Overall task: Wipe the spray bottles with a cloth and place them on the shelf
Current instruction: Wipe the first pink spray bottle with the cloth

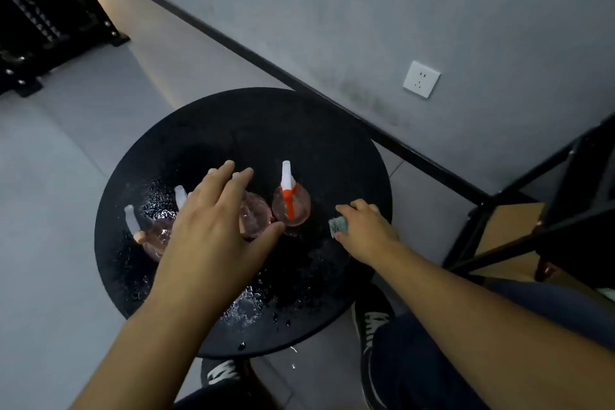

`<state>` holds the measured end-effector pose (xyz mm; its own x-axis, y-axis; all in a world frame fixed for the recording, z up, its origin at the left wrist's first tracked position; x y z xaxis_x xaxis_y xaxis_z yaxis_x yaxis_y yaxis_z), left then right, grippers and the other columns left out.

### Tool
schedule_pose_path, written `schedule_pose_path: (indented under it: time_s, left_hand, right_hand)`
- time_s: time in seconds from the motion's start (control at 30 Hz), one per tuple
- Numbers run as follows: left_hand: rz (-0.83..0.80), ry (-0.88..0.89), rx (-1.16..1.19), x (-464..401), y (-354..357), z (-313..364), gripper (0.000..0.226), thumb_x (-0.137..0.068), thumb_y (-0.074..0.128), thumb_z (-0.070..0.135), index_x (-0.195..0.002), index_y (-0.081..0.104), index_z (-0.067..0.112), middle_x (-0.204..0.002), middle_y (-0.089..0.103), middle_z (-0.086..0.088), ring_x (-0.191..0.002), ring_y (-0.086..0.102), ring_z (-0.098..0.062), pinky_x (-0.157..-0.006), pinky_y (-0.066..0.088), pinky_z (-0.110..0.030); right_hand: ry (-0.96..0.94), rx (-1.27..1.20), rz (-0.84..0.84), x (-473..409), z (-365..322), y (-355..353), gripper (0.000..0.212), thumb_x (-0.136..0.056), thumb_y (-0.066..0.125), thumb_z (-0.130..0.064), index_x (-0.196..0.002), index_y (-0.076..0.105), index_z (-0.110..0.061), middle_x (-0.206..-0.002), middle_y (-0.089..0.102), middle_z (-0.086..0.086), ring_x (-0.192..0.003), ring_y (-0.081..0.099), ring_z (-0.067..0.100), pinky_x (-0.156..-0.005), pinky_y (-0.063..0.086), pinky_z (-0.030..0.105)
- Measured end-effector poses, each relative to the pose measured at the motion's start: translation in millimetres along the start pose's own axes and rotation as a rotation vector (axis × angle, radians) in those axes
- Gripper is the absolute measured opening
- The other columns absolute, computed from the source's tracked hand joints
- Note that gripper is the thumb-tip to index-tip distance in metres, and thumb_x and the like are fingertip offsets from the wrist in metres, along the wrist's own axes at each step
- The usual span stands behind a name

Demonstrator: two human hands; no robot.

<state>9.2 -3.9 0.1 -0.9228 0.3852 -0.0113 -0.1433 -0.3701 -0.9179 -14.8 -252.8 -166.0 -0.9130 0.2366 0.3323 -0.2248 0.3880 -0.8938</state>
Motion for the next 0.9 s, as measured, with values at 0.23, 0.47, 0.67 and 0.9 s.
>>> schedule_pose_path:
  time_s: [0.23,0.47,0.67,0.9]
  left_hand:
    - [0.011,-0.006,0.047,3,1,-5,0.093,-0.087,0.077,0.051,-0.164,0.029,0.030,-0.170,0.034,0.005,-0.157,0.030,-0.020,-0.126,0.032,-0.048]
    - [0.002,-0.010,0.016,4,-1,-3,0.091,-0.087,0.076,0.052,-0.164,0.032,0.029,-0.169,0.035,0.005,-0.157,0.030,-0.019,-0.125,0.031,-0.049]
    - [0.023,-0.040,-0.017,9,-13,-10,0.086,-0.090,0.075,0.050,-0.163,0.034,0.030,-0.169,0.036,0.003,-0.158,0.030,-0.022,-0.125,0.031,-0.050]
    - [0.088,-0.073,-0.040,26,-28,-34,0.070,-0.097,0.065,0.049,-0.159,0.044,0.024,-0.166,0.042,-0.004,-0.155,0.036,-0.029,-0.124,0.035,-0.055]
  right_hand:
    - [0.058,0.045,-0.059,-10,-4,18,0.038,-0.100,0.062,-0.028,-0.137,0.058,-0.018,-0.134,0.047,0.008,-0.118,0.049,0.031,-0.095,0.053,0.043]
    - [0.020,0.042,-0.007,-11,-5,24,0.023,-0.099,0.057,-0.010,-0.120,0.065,-0.014,-0.120,0.050,0.008,-0.109,0.050,0.031,-0.086,0.053,0.040]
    - [-0.055,-0.001,0.082,4,1,6,0.026,-0.099,0.054,-0.007,-0.119,0.069,-0.015,-0.114,0.052,0.005,-0.103,0.052,0.026,-0.086,0.054,0.040]
    - [-0.184,-0.015,0.298,56,-15,-46,0.023,-0.101,0.058,-0.017,-0.123,0.068,-0.019,-0.116,0.052,-0.002,-0.101,0.048,0.018,-0.077,0.050,0.029]
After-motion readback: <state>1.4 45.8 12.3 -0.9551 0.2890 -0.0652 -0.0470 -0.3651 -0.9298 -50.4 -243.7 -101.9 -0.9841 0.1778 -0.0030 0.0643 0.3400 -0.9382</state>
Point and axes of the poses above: each hand's wrist, its own x-axis away from the middle knuckle, its own y-axis out of the palm, z = x × y, the point moved 1 cm from there along -x, towards the middle knuckle
